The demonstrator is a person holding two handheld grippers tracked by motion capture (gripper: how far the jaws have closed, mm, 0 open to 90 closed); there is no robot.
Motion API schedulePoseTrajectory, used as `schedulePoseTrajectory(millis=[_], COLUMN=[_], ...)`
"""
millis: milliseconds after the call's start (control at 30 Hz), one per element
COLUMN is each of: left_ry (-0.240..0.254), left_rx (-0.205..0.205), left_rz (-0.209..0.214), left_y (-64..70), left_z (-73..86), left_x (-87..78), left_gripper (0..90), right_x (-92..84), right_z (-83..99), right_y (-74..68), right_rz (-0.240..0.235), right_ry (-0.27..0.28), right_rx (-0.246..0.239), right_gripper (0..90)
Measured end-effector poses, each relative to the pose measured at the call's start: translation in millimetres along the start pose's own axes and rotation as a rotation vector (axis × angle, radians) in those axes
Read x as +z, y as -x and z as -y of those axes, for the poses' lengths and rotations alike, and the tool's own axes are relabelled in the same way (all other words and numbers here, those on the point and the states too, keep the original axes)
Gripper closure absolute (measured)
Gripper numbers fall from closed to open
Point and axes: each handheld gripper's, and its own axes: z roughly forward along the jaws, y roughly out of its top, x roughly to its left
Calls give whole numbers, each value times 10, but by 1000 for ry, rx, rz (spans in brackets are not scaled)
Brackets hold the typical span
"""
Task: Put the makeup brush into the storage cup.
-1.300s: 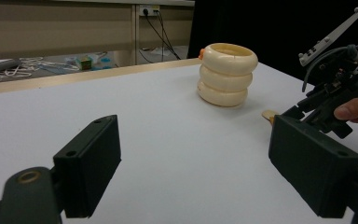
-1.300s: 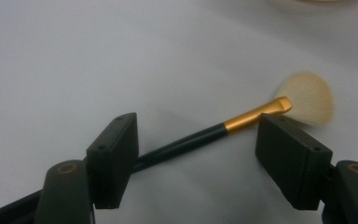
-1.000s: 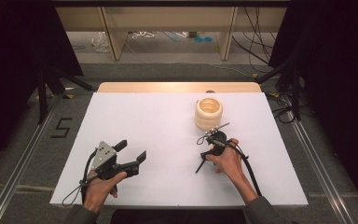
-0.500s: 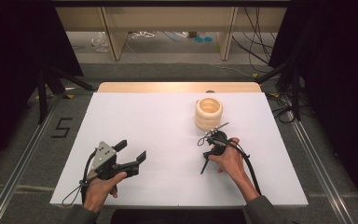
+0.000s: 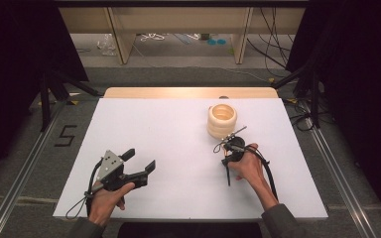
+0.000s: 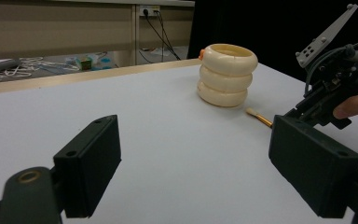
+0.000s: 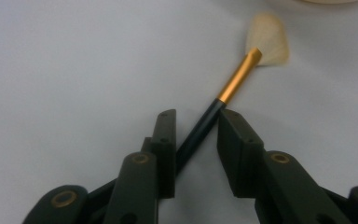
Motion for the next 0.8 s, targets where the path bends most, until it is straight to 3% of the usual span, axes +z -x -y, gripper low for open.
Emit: schedulePoseTrajectory(millis=[233, 300, 800], left_ry=[1, 2, 2], left_rx=[0, 0, 0], left_rz=[0, -1, 1], left_y=[0, -2, -1], left_z=[-1, -2, -4], left_x=[-1, -3, -5], left_gripper=[164, 164, 165], right_x=[-6, -6, 27], right_z=[-56, -73, -183], right_y=[38, 38, 79], right_rz=[-18, -11, -34], right_ry=[-59, -75, -151], right_rx=[-8, -37, -66], right_gripper=[779, 793, 830])
